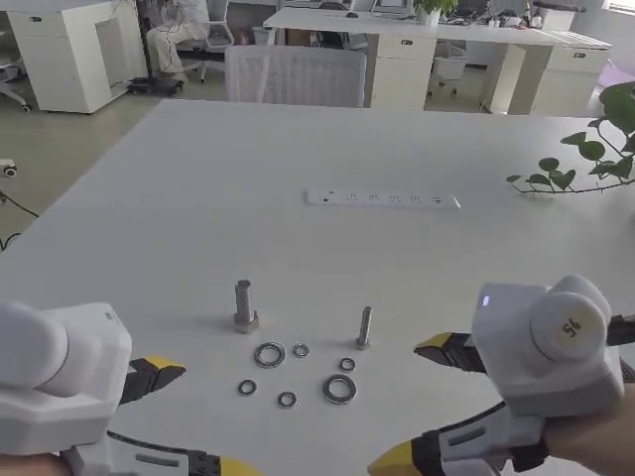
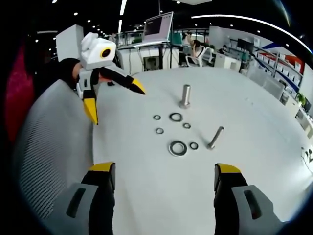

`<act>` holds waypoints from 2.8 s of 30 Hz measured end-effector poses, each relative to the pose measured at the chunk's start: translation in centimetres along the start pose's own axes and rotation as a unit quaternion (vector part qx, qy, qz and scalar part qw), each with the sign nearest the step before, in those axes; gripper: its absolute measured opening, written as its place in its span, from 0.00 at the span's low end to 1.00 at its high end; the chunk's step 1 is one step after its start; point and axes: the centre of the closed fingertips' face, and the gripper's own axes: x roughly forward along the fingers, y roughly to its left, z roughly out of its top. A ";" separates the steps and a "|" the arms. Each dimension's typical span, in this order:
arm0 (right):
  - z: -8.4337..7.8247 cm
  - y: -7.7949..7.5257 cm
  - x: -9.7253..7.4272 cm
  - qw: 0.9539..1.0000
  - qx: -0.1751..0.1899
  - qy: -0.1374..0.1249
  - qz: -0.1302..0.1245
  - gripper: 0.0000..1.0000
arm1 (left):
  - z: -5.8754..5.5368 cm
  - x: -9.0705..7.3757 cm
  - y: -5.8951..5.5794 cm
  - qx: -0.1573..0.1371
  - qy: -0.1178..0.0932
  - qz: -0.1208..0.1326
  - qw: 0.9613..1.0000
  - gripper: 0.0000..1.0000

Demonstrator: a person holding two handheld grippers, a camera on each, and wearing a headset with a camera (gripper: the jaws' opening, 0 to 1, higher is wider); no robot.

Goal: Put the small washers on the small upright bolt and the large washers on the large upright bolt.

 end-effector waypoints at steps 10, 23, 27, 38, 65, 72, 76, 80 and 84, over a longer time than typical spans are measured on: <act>0.0 0.0 1.4 0.999 -0.015 0.028 0.018 0.78 | 0.1 0.1 0.1 0.001 -0.002 -0.001 1.000 0.96; 0.3 -0.4 3.4 0.997 -0.030 0.058 0.043 0.69 | 0.0 0.2 0.0 0.001 0.001 -0.004 1.000 0.95; 0.1 -0.4 3.8 0.996 -0.033 0.072 0.052 0.65 | 0.1 0.2 0.1 0.000 -0.001 -0.003 1.000 0.95; -0.2 -0.5 4.9 0.990 -0.045 0.113 0.073 0.58 | 0.3 0.2 0.2 -0.001 -0.003 -0.002 1.000 0.93; -0.3 -0.4 6.9 0.978 -0.074 0.166 0.100 0.51 | 0.6 -0.1 0.3 -0.002 -0.010 0.003 1.000 0.91; -0.4 -0.3 7.0 0.970 -0.102 0.194 0.107 0.46 | 0.7 -0.2 0.3 -0.003 -0.012 0.004 1.000 0.91; -0.4 -0.5 7.0 0.964 -0.112 0.213 0.116 0.39 | 0.7 -0.2 0.3 -0.004 -0.012 0.003 1.000 0.91; -0.4 -0.9 7.1 0.956 -0.130 0.236 0.119 0.36 | 0.8 -0.2 0.4 -0.004 -0.014 0.003 1.000 0.91; -0.6 -1.1 7.1 0.944 -0.160 0.260 0.121 0.34 | 0.8 -0.1 0.5 -0.004 -0.013 0.003 1.000 0.90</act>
